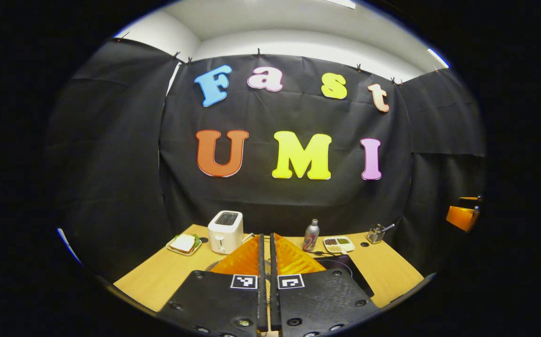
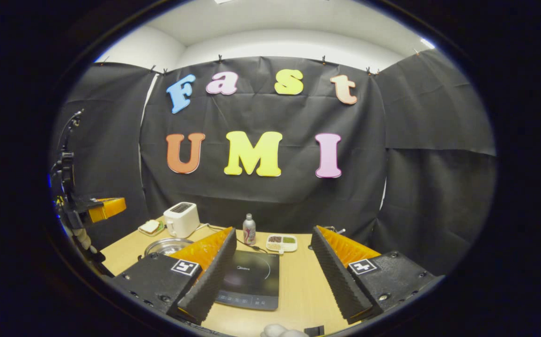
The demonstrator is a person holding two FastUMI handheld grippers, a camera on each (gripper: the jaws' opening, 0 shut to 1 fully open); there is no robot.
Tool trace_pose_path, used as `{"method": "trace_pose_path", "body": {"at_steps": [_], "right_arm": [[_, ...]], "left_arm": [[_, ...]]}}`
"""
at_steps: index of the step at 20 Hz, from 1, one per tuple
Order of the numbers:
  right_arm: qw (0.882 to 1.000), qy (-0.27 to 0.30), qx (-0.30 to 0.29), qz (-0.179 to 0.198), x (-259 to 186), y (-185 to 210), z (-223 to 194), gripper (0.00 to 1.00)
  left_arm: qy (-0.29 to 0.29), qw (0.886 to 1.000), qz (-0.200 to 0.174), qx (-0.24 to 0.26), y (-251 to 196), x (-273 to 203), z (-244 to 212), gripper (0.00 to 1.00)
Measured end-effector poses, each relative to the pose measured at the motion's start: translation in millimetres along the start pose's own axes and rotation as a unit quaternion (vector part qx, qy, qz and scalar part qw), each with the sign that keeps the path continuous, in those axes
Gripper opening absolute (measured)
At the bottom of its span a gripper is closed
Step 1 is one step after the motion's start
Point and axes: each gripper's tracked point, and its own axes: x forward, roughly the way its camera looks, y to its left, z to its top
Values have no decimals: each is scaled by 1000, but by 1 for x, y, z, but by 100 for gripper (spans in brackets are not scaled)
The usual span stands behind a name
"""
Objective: First push the handle of the pot to place it horizontally, then grasp the pot with both hands and set it on the induction cooktop.
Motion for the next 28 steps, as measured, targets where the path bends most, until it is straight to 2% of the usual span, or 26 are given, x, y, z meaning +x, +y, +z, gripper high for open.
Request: {"method": "trace_pose_path", "body": {"at_steps": [2, 5, 7, 8, 9, 11, 12, 16, 18, 21, 23, 25, 27, 28], "right_arm": [[1000, 2, -6, 2, -1, 2, -2, 96], [1000, 9, -10, 5, 0, 4, -6, 97], [1000, 17, -11, 6, 2, 6, -10, 96], [1000, 21, -12, 6, 2, 7, -14, 100], [1000, 26, -12, 6, 3, 8, -17, 96], [999, 39, -12, 8, 5, 11, -26, 100], [999, 46, -13, 8, 6, 13, -30, 97], [997, 76, -15, 15, 11, 23, -52, 97], [995, 95, -12, 19, 16, 29, -64, 100], [993, 115, -1, 25, 22, 39, -78, 97], [992, 124, -1, 25, 25, 43, -84, 100], [991, 129, -6, 27, 26, 44, -87, 97], [991, 128, -12, 24, 28, 43, -86, 100], [991, 128, -13, 23, 28, 44, -85, 97]], "left_arm": [[44, 999, -8, -12, 4, 1, -23, 3], [76, 997, -3, -12, 16, 1, -42, 0], [102, 995, -3, -9, 21, 14, -67, 0], [118, 993, -6, -10, 23, 16, -81, 0], [138, 990, -6, -12, 26, 17, -97, 0], [171, 985, 1, -9, 34, 18, -129, 0], [188, 982, 3, -8, 38, 19, -148, 0], [257, 966, 15, -25, 58, 22, -211, 0], [285, 958, 12, -20, 67, 22, -234, 0], [330, 944, 8, -12, 78, 24, -270, 0], [350, 937, 12, 1, 89, 27, -289, 0], [372, 928, 9, 13, 96, 29, -307, 0], [381, 924, 11, 26, 105, 33, -315, 0], [384, 923, 14, 28, 109, 35, -316, 0]]}}
